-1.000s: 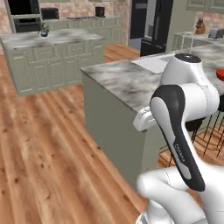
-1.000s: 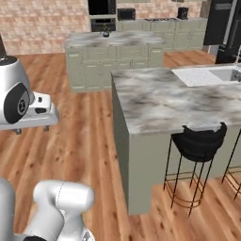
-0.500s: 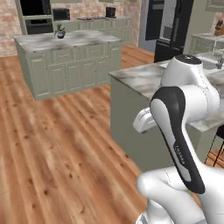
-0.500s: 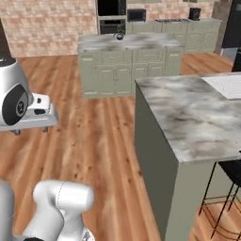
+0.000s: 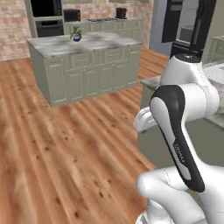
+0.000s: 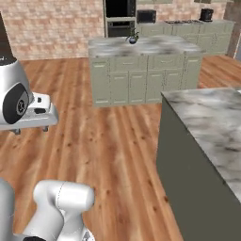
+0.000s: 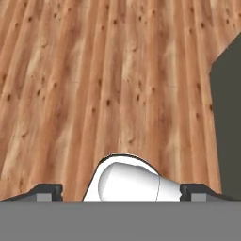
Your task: There is a bowl on the dining counter. Grab a lemon wedge from the fridge and place it in the bowl. Then get the liquor bottle and glass cup from the cabinet and place them next to the bowl.
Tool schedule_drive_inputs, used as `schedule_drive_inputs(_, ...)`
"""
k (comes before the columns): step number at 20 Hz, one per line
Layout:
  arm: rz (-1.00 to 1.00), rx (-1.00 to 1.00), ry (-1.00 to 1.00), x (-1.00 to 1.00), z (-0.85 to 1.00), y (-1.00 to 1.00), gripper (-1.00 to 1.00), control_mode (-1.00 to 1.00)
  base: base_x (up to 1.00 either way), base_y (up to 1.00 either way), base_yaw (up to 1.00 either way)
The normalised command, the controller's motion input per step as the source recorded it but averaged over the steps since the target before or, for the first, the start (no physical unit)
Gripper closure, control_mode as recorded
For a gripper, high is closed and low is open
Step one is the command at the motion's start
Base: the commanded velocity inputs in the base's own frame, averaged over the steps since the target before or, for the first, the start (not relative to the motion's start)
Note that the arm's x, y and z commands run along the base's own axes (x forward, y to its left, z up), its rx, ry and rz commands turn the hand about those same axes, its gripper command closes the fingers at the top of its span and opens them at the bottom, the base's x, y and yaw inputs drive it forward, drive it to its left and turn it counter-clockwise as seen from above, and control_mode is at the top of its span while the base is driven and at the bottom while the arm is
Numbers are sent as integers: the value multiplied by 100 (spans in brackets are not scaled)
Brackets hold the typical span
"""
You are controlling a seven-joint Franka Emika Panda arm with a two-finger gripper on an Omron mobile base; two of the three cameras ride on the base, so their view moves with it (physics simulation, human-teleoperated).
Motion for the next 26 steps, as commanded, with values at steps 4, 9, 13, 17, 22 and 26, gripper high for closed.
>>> schedule_drive_inputs(4,0,0,0,0,0,0,-100,100,100,100,0)
schedule_drive_inputs(9,0,0,0,0,0,0,-100,100,100,95,0)
schedule_drive_inputs(13,0,0,0,0,0,0,-100,100,100,87,0)
schedule_drive_inputs(17,0,0,0,0,0,0,-100,100,100,86,0)
schedule_drive_inputs(22,0,0,0,0,0,0,-100,100,100,79,0)
schedule_drive_inputs(26,0,0,0,0,0,0,-100,100,100,78,0)
